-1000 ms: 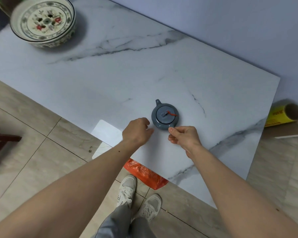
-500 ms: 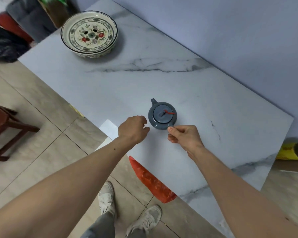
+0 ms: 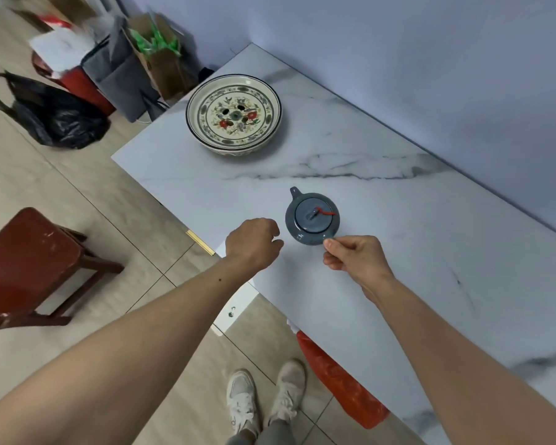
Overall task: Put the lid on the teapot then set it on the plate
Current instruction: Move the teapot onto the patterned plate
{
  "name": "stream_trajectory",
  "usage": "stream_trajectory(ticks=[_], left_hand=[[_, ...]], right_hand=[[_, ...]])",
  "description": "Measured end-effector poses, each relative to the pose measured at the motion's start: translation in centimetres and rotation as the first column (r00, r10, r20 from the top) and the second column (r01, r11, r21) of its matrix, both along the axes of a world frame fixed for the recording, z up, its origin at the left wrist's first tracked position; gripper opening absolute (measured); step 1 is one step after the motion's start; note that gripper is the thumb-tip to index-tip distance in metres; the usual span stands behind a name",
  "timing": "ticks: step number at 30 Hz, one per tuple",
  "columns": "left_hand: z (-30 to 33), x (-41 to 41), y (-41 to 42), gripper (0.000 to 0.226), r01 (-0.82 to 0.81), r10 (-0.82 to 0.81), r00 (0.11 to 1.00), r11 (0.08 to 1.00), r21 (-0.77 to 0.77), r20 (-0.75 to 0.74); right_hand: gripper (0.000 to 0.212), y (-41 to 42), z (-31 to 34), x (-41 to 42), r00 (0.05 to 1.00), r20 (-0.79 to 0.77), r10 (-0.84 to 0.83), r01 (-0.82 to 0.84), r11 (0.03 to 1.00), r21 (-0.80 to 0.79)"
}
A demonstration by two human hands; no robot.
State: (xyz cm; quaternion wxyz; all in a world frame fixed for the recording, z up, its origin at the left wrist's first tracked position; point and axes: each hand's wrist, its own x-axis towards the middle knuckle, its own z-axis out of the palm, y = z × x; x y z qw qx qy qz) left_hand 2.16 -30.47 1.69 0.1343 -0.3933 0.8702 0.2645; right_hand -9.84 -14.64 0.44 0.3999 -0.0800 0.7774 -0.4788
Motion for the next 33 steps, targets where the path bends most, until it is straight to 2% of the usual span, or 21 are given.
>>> stream_trajectory(ticks=[12, 17, 23, 33], left_hand=[[0.8, 0.3, -9.1, 0.026, -0.080, 0.080, 0.997, 0.996, -0.037, -0.005], [1.3, 1.0, -14.3, 0.026, -0.051, 0.051, 0.999, 0.997, -0.054, -0.004], [1.7, 1.4, -20.3, 0.028, 0.059, -0.059, 0.998, 0.995, -0.076, 0.003], [0.4, -1.3, -26.4, 0.029, 0.093, -0.093, 0.996, 0.993, -0.066, 0.006]], right_hand=[[0.016, -10.4, 1.4, -1.3, 0.994, -0.021, 0.105, -0.105, 0.994, -0.002], [0.016, -15.4, 1.5, -0.5, 0.997, -0.021, 0.071, -0.071, 0.997, -0.008], [0.017, -20.3, 1.1, 0.8, 1.000, -0.018, -0.015, 0.015, 1.000, -0.014], [0.015, -26.4, 0.1, -1.3, 0.999, -0.016, -0.041, 0.040, 0.999, -0.023]])
